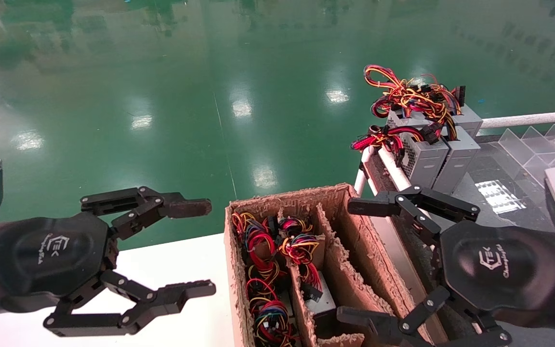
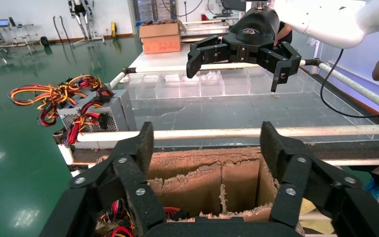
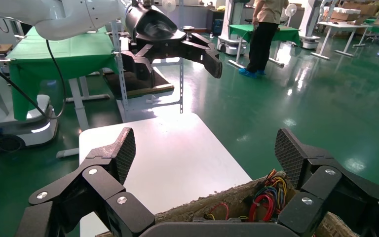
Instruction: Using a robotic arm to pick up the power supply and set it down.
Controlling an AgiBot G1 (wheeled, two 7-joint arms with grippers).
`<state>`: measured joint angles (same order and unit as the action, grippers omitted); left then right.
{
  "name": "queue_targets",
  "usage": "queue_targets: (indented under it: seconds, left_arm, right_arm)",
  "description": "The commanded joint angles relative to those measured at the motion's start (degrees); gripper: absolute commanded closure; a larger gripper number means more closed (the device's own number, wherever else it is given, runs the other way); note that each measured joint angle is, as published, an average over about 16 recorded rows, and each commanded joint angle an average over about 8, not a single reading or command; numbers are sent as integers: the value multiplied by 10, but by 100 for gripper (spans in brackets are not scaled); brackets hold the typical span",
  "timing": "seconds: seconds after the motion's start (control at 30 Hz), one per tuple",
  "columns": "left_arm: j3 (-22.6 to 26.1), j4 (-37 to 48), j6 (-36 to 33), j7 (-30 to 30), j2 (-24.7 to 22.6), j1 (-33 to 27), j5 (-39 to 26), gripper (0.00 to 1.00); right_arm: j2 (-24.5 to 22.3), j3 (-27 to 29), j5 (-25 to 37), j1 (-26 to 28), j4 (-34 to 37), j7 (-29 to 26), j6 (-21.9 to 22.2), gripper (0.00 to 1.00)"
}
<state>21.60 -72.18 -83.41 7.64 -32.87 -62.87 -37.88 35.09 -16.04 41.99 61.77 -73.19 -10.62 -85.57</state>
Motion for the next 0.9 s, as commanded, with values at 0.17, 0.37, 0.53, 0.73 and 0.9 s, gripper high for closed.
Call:
queue_targets:
  seconds: [0.17, 0.37, 0.53, 0.73, 0.9]
  left_arm:
    - [0, 0, 0, 0, 0, 0, 0, 100]
    - [0, 0, 0, 0, 0, 0, 0, 100]
    - [0, 0, 0, 0, 0, 0, 0, 100]
    - [0, 0, 0, 0, 0, 0, 0, 100]
    - [0, 0, 0, 0, 0, 0, 0, 100]
  right_arm:
    - [0, 0, 0, 0, 0, 0, 0, 0]
    - [0, 0, 0, 0, 0, 0, 0, 0]
    - [0, 0, 0, 0, 0, 0, 0, 0]
    - [0, 0, 0, 0, 0, 0, 0, 0]
    - [0, 0, 0, 0, 0, 0, 0, 0]
